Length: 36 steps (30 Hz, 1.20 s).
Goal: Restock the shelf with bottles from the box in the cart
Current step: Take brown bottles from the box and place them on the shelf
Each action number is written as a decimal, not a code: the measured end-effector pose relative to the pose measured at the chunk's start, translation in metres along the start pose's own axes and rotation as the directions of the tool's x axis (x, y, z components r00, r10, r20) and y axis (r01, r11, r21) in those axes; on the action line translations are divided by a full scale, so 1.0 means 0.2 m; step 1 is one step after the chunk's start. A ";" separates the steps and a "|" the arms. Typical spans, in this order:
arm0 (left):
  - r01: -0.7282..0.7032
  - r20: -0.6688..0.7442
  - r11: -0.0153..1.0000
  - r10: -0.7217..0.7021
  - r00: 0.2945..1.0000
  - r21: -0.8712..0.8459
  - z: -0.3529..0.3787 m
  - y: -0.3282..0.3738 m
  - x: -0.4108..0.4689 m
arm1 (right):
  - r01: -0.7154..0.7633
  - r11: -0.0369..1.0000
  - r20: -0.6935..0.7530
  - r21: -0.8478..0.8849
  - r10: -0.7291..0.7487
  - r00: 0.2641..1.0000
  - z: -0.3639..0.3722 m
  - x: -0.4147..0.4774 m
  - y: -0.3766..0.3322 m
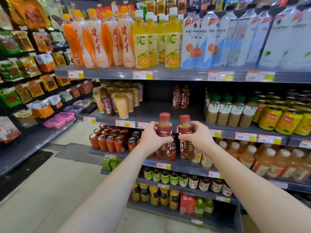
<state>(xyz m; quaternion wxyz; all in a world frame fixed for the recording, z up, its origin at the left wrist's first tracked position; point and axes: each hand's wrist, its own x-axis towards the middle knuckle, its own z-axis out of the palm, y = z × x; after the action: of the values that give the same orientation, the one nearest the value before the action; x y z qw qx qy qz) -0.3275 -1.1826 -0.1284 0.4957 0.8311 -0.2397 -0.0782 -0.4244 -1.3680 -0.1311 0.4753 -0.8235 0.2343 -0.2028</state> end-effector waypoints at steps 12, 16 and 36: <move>0.003 0.094 1.000 -0.005 0.996 0.021 -0.04 -0.05 0.73 | -0.006 0.989 -0.141 0.146 0.027 0.990 0.14 0.85 -0.09; 0.015 0.068 1.000 -0.015 0.998 0.006 -0.02 -0.06 0.89 | 0.029 0.996 -0.192 0.090 -0.011 0.981 0.19 1.04 -0.11; -0.118 0.063 0.991 0.122 0.991 -0.064 -0.04 -0.14 1.27 | -0.021 0.997 -0.315 -0.075 -0.004 0.949 0.46 1.32 0.04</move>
<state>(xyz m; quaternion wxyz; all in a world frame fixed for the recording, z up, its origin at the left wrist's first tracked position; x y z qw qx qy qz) -0.0938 -1.2865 -0.1218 0.5159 0.7968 -0.3033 -0.0832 -0.1611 -1.4607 -0.1527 0.4004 -0.7975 0.3183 -0.3200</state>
